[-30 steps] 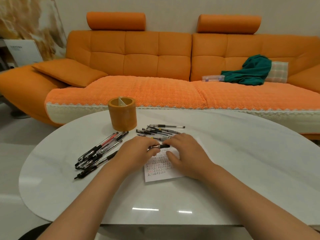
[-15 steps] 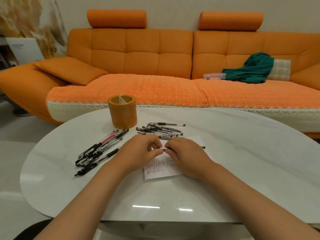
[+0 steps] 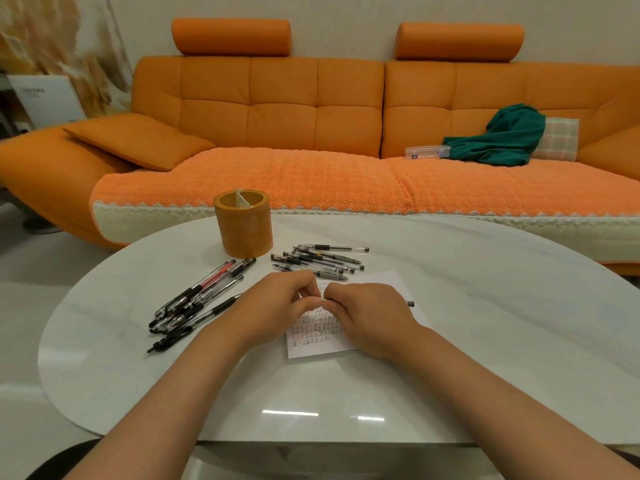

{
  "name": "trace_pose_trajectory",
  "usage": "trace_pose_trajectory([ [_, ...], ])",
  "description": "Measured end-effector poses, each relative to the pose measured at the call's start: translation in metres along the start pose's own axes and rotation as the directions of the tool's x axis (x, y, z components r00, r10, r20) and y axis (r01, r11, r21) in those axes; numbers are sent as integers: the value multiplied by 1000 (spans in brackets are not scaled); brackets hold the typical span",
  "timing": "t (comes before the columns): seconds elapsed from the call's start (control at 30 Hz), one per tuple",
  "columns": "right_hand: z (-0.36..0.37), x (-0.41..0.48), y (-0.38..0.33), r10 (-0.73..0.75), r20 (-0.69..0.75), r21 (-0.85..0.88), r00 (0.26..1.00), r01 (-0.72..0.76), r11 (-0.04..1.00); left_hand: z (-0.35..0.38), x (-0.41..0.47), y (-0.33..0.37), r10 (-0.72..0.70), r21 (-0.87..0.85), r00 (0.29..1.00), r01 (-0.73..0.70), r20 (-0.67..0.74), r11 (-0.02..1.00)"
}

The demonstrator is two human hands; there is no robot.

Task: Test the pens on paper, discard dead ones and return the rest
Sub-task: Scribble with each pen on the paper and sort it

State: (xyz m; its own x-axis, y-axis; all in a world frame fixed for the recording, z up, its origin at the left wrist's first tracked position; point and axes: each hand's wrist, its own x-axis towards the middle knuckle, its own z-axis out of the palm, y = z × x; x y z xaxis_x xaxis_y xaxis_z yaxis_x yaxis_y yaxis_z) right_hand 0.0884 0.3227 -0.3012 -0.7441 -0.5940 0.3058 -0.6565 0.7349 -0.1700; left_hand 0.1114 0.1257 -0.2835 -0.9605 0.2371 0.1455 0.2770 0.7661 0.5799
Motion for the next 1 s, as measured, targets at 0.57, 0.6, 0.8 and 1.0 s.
trace_pose_trajectory([
  [0.57,-14,-1,7,79,22,271,997,-82,959,-7,2,-8,-139,241,990,131,17,962],
  [0.6,-15,0,10,77,9,296,997,-76,952,-7,2,-9,-140,254,990,130,22,958],
  [0.8,-21,4,15,71,81,321,994,-93,943,3,5,-10,-101,199,994,93,31,976],
  [1.0,-21,3,15,76,88,393,993,-104,913,9,6,-12,-105,206,990,84,96,975],
])
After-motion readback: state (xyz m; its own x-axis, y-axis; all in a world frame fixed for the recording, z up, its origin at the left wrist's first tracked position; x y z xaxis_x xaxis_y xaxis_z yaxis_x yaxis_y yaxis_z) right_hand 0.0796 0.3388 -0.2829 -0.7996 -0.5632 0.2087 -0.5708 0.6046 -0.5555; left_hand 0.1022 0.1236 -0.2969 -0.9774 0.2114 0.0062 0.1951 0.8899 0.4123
